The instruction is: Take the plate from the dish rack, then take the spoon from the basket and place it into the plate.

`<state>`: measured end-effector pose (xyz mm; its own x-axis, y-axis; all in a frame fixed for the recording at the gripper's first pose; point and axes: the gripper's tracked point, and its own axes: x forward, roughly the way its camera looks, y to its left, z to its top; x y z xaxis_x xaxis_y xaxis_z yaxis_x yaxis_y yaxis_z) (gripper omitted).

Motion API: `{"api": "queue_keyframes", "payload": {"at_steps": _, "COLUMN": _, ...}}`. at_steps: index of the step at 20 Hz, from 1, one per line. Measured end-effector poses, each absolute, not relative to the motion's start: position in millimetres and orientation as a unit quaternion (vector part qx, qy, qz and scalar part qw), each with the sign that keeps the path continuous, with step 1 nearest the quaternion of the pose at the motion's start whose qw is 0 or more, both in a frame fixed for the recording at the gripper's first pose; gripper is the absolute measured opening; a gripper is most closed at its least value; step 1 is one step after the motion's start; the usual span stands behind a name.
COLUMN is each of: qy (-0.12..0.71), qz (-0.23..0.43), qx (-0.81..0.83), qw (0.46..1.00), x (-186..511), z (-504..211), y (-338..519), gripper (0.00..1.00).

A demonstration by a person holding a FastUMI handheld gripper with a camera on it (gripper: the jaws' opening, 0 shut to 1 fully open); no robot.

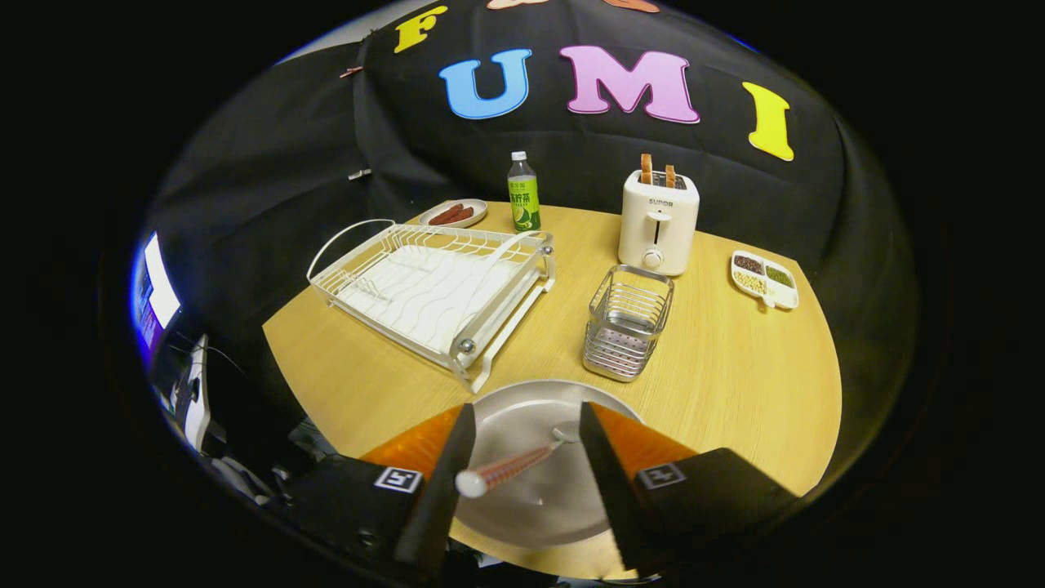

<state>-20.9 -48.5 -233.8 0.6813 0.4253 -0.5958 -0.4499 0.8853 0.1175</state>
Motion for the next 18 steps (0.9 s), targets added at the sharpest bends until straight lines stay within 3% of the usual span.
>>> {"api": "queue_keyframes", "payload": {"at_steps": 2, "qy": 0.310, "qz": 0.235, "qx": -0.006, "qw": 0.921, "x": -22, "z": -221, "y": -44, "gripper": 1.00}}
{"api": "queue_keyframes", "payload": {"at_steps": 8, "qy": 0.246, "qz": 0.192, "qx": 0.026, "qw": 0.950, "x": -14, "z": -148, "y": -46, "gripper": 0.99}}
{"api": "queue_keyframes", "payload": {"at_steps": 18, "qy": 0.040, "qz": 0.056, "qx": 0.029, "qw": 0.997, "x": -25, "z": 50, "y": -97, "gripper": 0.99}}
